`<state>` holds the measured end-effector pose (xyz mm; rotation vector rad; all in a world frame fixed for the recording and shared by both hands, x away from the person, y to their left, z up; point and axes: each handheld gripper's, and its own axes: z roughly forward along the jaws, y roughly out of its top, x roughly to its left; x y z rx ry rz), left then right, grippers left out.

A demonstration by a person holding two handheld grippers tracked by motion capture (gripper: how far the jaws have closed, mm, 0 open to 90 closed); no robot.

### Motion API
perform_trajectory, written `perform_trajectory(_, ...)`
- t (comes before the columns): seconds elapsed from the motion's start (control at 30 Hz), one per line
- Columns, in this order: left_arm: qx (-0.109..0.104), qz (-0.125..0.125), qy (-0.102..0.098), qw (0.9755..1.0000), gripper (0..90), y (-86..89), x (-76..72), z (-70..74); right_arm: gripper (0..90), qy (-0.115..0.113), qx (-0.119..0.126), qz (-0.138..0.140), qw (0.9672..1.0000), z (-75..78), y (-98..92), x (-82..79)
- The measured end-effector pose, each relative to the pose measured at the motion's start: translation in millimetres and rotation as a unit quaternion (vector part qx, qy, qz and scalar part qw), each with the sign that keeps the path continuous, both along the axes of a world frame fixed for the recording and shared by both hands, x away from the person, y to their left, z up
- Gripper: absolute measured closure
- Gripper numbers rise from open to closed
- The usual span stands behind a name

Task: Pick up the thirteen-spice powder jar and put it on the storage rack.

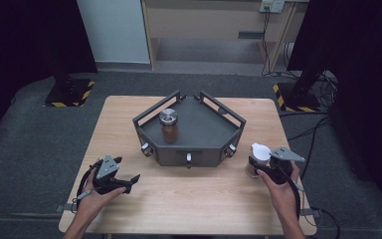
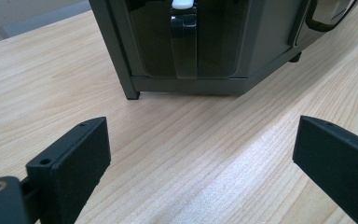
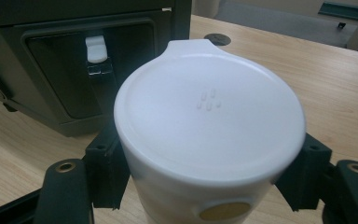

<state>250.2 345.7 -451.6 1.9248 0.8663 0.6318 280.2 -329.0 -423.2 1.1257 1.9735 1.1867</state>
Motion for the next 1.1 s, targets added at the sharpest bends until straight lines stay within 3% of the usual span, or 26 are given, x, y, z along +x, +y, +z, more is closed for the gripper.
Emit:
perform_trajectory(0.23, -0.003, 0.001, 0.0, 1.0, 3.1, 0.9, 0.1, -0.2, 31.2, -0.002, 0.007, 0.005, 1.0, 0.4, -2.8, -3.3)
perform_trajectory(0.37, -0.003, -0.001, 0.0, 1.0, 3.1, 0.6, 0.4, -0.4, 31.2, -0.008, 0.011, 0.019, 0.9997, 8.8, -5.9, -7.6)
perform_trajectory(0.6, -0.002, 0.0, 0.001, 1.0, 3.1, 0.9, 0.2, -0.2, 31.2, -0.009, -0.002, 0.055, 0.9985, 39.8, -8.6, -13.6)
perform_trajectory(0.9, -0.002, -0.001, 0.002, 1.0, 2.9, 0.2, 0.5, -0.4, 31.3, -0.002, 0.02, 0.089, 0.9959, 66.6, -15.2, -15.2)
perform_trajectory(1.1, -0.003, 0.0, 0.003, 1.0, 2.8, 0.7, 0.3, -1.1, 31.3, 0.0, 0.02, 0.105, 0.9943, 81.6, -15.4, -13.8)
